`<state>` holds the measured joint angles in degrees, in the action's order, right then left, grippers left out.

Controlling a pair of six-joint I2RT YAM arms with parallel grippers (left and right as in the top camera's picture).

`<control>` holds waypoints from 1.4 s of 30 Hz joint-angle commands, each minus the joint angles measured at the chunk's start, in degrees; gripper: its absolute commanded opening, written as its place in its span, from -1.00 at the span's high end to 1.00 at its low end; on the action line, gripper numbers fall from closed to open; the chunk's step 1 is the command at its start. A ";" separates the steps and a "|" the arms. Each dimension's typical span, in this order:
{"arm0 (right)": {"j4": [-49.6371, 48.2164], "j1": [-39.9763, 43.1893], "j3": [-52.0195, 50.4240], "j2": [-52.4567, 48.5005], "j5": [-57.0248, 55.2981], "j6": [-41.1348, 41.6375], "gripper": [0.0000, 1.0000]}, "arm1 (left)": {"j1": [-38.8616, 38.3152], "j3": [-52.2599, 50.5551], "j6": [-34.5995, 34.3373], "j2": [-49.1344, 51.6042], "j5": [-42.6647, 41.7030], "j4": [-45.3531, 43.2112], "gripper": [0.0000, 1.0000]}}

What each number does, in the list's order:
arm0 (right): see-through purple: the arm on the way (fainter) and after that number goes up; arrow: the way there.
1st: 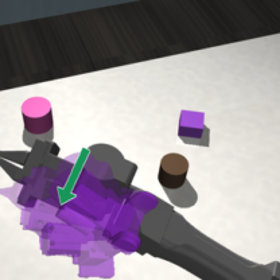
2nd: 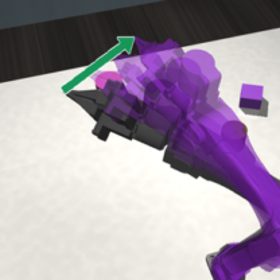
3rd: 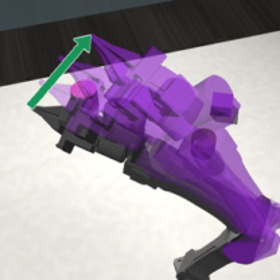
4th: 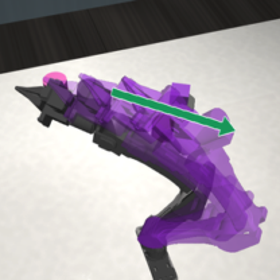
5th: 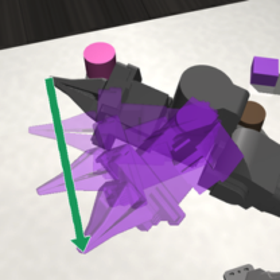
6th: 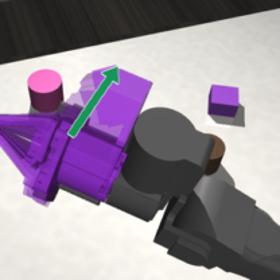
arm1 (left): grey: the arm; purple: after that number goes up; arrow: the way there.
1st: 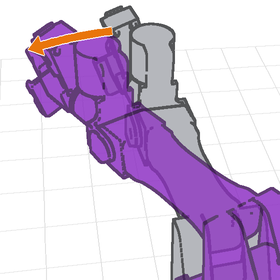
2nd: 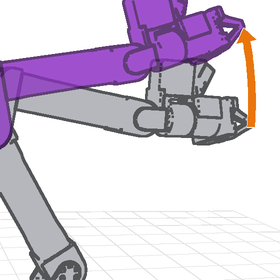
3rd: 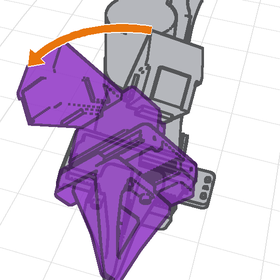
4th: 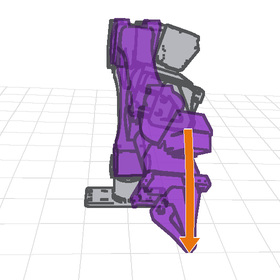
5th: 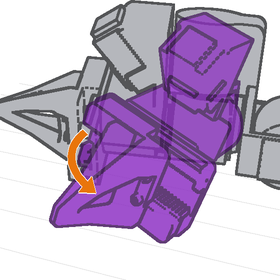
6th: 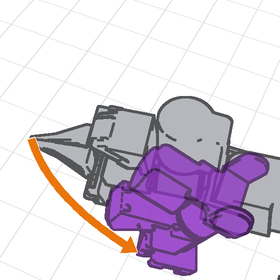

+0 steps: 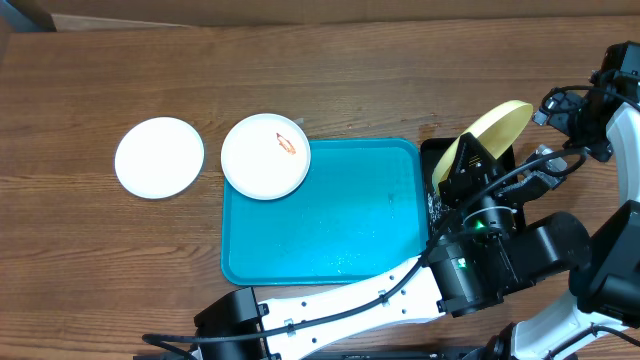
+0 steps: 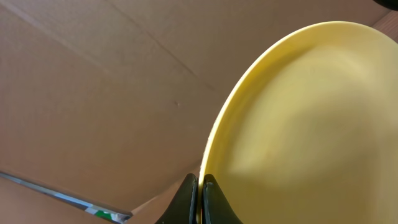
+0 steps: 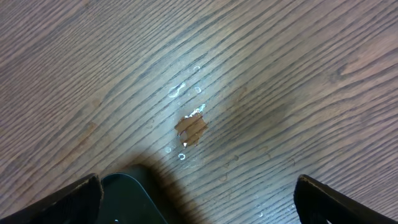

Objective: Clean dirty plates on tray and stack at the side

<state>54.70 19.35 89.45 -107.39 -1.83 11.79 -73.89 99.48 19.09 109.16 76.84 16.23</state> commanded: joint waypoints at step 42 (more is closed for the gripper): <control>-0.24 -0.04 0.07 0.59 -0.04 0.20 -1.00 | 89.92 -3.37 -45.66 0.24 -75.95 49.99 0.92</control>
<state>54.70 19.35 89.45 -107.39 -1.72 11.79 11.97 98.26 -26.87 109.45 -5.87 65.89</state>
